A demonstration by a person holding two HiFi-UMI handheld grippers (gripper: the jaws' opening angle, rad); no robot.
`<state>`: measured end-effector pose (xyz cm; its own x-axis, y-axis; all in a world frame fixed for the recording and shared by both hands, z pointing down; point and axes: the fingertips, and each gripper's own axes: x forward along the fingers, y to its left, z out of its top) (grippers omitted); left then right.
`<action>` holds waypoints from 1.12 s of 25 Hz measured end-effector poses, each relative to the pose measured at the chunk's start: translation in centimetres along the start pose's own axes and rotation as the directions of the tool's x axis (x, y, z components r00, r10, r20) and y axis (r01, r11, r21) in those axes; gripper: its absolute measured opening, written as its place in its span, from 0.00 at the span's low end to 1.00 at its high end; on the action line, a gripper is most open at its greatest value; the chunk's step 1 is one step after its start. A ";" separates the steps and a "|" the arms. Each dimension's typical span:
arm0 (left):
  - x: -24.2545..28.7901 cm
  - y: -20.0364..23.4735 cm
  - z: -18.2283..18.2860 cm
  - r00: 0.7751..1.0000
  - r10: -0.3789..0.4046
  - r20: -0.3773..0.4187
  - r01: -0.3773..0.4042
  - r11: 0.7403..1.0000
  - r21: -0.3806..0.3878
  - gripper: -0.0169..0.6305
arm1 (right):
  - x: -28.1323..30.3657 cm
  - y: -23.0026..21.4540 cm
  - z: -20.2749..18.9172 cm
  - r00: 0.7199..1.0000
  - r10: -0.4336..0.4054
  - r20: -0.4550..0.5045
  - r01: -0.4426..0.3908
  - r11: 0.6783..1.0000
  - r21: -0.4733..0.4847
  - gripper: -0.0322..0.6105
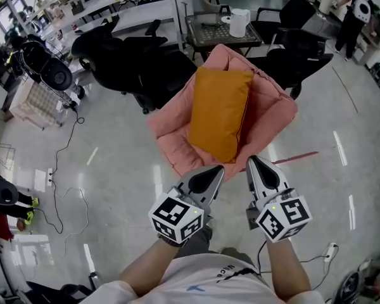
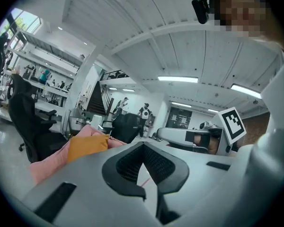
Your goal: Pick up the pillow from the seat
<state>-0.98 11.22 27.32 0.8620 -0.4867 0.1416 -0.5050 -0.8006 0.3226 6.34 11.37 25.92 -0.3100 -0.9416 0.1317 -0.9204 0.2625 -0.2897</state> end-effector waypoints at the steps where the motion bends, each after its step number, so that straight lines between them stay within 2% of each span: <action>1: 0.5 1.2 0.1 1.000 -0.005 0.004 0.005 1.000 -0.014 0.04 | 1.2 -0.3 -0.1 1.000 -0.005 -0.004 0.005 1.000 -0.001 0.08; 5: 2.2 5.9 -0.3 1.000 -0.015 0.011 0.016 0.995 -0.100 0.04 | 5.2 -1.1 -0.9 1.000 -0.016 -0.025 0.016 1.000 -0.007 0.08; 8: 3.5 9.1 -1.3 1.000 0.004 0.003 -0.003 0.986 -0.169 0.04 | 7.4 -2.7 -1.8 0.997 -0.046 -0.055 0.046 0.999 0.000 0.08; 15: 8.0 14.9 -3.6 0.997 0.065 -0.038 -0.072 0.978 -0.194 0.04 | 12.8 -8.2 -3.8 0.989 -0.085 -0.117 0.085 0.996 0.000 0.08; 20: 11.9 19.2 -6.1 0.994 0.097 -0.040 -0.104 0.949 -0.296 0.04 | 17.3 -12.9 -5.6 0.983 -0.061 -0.176 0.061 0.998 -0.005 0.08; 22: 13.3 21.2 -7.3 0.992 0.123 -0.030 -0.126 0.923 -0.364 0.04 | 19.2 -14.7 -6.3 0.978 -0.048 -0.203 0.046 0.999 -0.015 0.08; 23: 13.9 22.3 -8.1 0.990 0.140 -0.021 -0.136 0.901 -0.412 0.04 | 20.1 -15.5 -6.7 0.975 -0.037 -0.220 0.034 0.999 -0.017 0.09; 26: 15.4 26.4 -11.9 0.978 0.208 -0.014 -0.181 0.814 -0.553 0.06 | 22.5 -17.7 -9.4 0.958 0.003 -0.285 -0.005 1.000 -0.005 0.18; 28: 16.0 29.1 -14.9 0.970 0.241 -0.019 -0.200 0.753 -0.627 0.12 | 23.7 -19.0 -11.6 0.946 0.012 -0.323 -0.009 1.000 0.012 0.24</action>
<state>-1.18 -14.62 52.95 0.7152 -0.6589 0.2331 -0.5253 -0.2869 0.8011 13.73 -13.53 45.59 -0.3815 -0.8196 0.4275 -0.9148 0.2683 -0.3020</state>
